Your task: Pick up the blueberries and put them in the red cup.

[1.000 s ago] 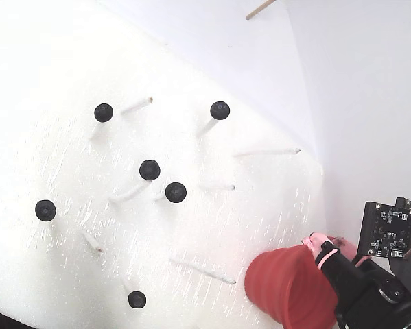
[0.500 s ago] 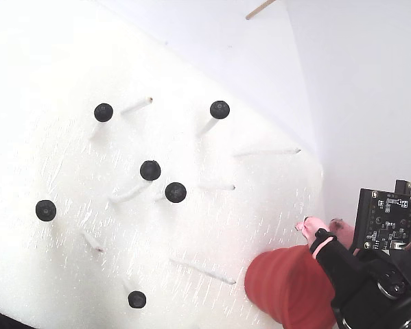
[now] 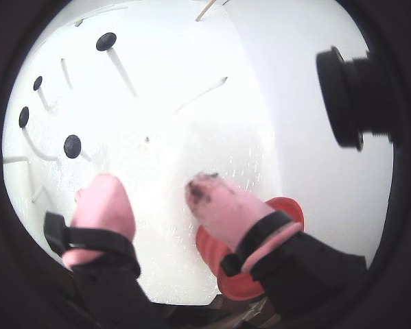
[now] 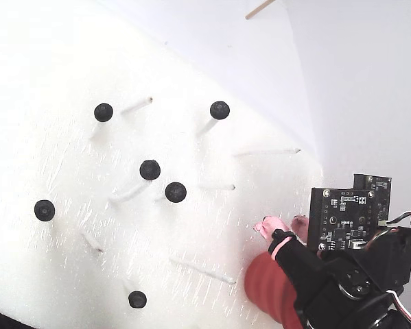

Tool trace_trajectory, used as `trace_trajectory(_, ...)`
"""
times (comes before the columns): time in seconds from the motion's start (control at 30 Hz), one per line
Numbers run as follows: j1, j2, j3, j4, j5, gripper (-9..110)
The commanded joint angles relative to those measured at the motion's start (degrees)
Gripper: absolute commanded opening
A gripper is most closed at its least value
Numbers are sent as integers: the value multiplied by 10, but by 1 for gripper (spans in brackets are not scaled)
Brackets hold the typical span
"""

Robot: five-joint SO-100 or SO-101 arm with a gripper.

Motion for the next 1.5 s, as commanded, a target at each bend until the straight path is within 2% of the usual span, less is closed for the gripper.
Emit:
trace_trajectory(0.0, -26, 1, -6, -18, -2, 17)
trace_trajectory(1.47, -67, -207, -22, -165, -21, 17)
